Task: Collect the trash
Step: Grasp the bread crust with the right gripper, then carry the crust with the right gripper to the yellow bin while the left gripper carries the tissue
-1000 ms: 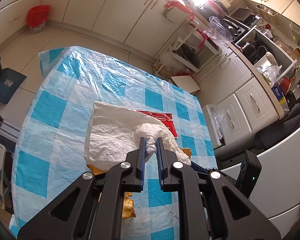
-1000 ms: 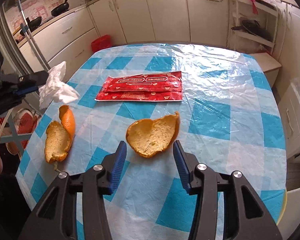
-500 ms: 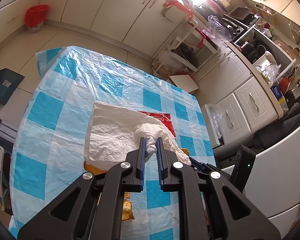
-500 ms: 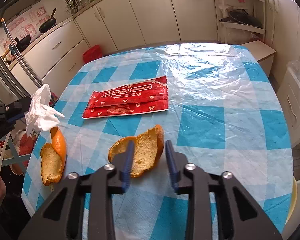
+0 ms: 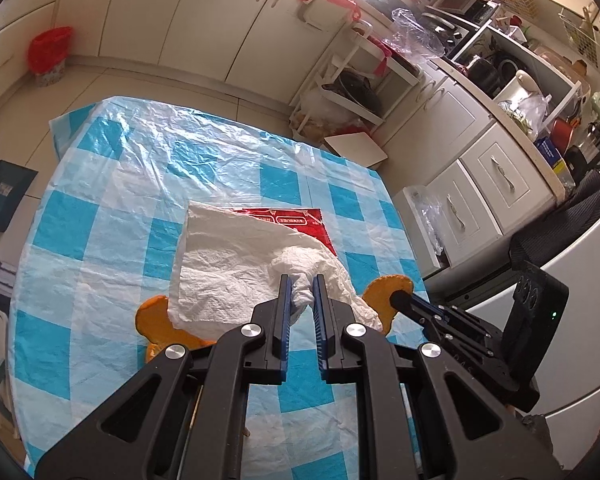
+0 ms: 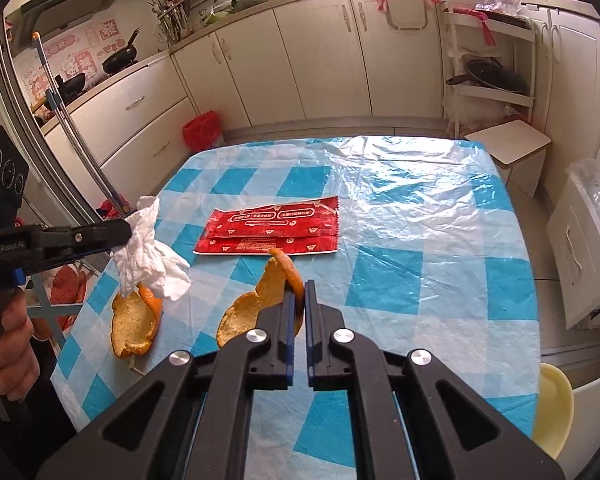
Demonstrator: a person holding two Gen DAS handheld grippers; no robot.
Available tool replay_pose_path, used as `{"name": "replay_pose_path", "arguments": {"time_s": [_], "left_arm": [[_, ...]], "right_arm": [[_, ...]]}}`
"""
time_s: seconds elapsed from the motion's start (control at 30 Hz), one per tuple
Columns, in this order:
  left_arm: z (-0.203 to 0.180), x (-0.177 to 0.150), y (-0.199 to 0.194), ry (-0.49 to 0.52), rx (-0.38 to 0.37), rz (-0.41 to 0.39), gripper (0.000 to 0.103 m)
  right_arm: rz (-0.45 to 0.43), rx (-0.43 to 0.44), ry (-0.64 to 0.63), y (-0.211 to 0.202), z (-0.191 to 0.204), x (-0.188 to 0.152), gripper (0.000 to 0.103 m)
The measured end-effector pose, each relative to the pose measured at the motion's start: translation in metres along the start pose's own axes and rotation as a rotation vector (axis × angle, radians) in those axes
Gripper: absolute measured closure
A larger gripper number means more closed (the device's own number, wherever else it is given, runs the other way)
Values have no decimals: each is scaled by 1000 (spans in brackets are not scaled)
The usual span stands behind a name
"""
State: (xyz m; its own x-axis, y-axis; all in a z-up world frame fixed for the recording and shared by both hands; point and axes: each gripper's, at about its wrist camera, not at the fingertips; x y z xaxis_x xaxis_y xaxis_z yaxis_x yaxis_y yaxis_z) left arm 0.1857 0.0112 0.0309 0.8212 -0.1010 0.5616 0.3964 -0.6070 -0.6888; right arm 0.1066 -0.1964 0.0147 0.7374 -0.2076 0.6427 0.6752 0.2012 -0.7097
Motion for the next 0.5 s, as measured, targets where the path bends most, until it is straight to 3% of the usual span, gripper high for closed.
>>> {"name": "replay_pose_path", "arguments": {"time_s": [0.17, 0.5], "left_arm": [[-20, -9, 11, 44, -41, 24, 93], [-94, -32, 31, 155, -142, 53, 93]], "right_arm": [[-36, -42, 18, -23, -22, -2, 98], [-104, -167, 83, -79, -80, -20, 98]]}}
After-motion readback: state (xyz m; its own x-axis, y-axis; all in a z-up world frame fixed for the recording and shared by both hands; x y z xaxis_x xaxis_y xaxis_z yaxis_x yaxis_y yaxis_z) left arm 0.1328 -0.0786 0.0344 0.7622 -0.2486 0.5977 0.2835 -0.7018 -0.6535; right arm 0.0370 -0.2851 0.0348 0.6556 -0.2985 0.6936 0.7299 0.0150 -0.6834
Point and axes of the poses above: each gripper's, at about its wrist camera, not at the fingertips, and y roughly the way its jaws point, z to its left, x to its top, and after that the axes turned 4 degrees about y, right-handed
